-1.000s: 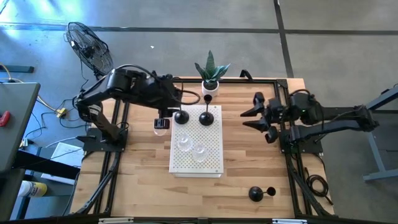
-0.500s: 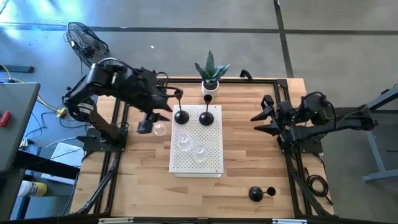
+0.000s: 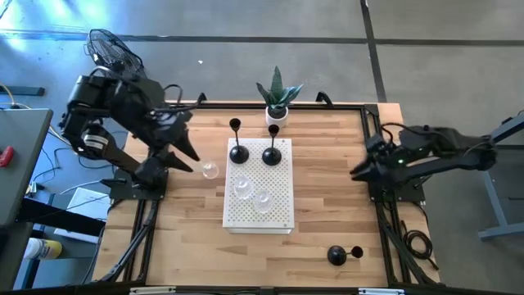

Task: Pick & Place candle stick holders
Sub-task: Put the black candle holder on the shelf

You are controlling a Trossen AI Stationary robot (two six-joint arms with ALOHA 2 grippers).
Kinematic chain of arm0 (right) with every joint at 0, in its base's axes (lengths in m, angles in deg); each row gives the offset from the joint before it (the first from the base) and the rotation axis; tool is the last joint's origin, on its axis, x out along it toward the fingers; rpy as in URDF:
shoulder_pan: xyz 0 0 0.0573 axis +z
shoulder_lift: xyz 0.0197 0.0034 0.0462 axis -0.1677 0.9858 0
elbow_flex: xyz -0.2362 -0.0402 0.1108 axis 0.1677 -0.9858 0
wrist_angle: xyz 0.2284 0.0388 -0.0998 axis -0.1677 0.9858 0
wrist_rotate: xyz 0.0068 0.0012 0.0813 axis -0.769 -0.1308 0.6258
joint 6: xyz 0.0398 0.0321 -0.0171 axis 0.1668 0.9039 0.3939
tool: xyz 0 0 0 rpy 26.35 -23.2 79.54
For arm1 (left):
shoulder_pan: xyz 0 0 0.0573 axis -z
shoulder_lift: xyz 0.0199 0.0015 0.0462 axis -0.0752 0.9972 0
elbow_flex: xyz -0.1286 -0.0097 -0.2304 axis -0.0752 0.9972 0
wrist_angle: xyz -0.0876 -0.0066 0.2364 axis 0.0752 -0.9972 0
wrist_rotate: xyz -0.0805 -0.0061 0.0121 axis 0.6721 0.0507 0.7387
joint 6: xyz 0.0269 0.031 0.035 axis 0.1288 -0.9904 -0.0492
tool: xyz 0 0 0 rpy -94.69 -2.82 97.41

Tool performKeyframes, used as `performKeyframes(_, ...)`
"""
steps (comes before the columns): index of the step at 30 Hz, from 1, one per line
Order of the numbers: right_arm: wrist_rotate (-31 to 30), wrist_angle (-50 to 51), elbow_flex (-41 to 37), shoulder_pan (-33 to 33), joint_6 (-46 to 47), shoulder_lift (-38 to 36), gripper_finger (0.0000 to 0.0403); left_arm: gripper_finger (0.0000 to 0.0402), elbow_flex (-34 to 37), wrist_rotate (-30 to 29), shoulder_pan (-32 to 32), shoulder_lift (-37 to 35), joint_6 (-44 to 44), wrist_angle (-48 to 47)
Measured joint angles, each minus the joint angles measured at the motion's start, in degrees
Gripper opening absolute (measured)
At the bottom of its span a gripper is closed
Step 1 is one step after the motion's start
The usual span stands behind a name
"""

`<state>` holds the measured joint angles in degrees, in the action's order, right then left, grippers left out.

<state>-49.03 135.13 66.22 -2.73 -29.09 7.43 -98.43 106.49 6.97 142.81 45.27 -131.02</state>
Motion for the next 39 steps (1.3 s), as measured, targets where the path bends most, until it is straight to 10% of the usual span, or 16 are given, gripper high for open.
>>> performKeyframes(13,12.82,10.99,0.96,1.88,36.48,2.88,0.0145,0.0150,1.37,-3.51,0.00,-0.99,0.47,-0.02)
performKeyframes(39,23.33,2.61,0.93,16.13,56.25,29.14,0.0145,0.0150,18.53,4.66,-0.02,-2.08,1.13,0.04)
